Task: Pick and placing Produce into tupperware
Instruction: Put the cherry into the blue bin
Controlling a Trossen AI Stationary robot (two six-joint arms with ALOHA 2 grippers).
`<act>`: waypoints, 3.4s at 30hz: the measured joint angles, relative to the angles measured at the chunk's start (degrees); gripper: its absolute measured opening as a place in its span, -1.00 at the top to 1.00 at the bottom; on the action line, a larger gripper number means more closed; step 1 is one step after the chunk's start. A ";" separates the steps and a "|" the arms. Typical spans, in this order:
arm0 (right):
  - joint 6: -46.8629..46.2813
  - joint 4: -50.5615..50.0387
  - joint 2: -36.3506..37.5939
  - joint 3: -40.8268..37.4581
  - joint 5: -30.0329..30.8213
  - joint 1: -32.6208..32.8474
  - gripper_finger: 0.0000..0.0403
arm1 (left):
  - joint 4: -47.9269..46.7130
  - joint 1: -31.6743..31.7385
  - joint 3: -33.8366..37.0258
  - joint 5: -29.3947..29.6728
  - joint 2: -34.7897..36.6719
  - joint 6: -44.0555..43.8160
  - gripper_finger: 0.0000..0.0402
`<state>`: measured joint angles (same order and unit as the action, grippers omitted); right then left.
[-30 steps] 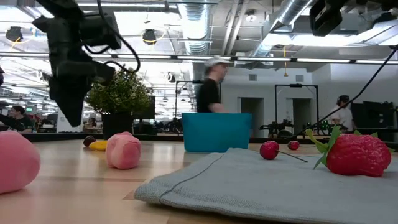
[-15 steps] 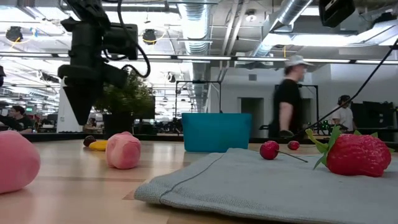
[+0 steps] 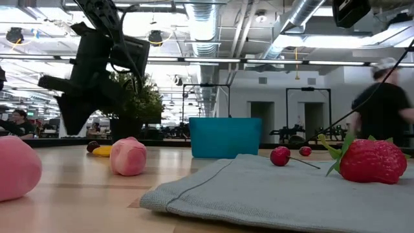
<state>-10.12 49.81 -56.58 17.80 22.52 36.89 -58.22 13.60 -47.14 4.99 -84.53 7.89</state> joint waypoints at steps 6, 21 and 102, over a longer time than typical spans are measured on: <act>-1.00 -0.09 0.00 0.00 0.12 0.01 0.38 | -0.92 -1.04 -2.31 -1.31 1.24 3.59 0.59; -1.58 -0.89 0.00 0.00 0.18 -0.58 0.38 | 0.42 -5.37 -7.29 -6.43 7.56 12.26 0.59; -1.41 -2.53 0.41 -0.01 1.78 -0.68 0.38 | 17.77 -3.97 -3.39 -19.31 -3.78 4.60 0.76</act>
<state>-11.53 47.28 -56.17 17.80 24.30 36.21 -40.44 9.63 -50.54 -14.31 -88.32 12.49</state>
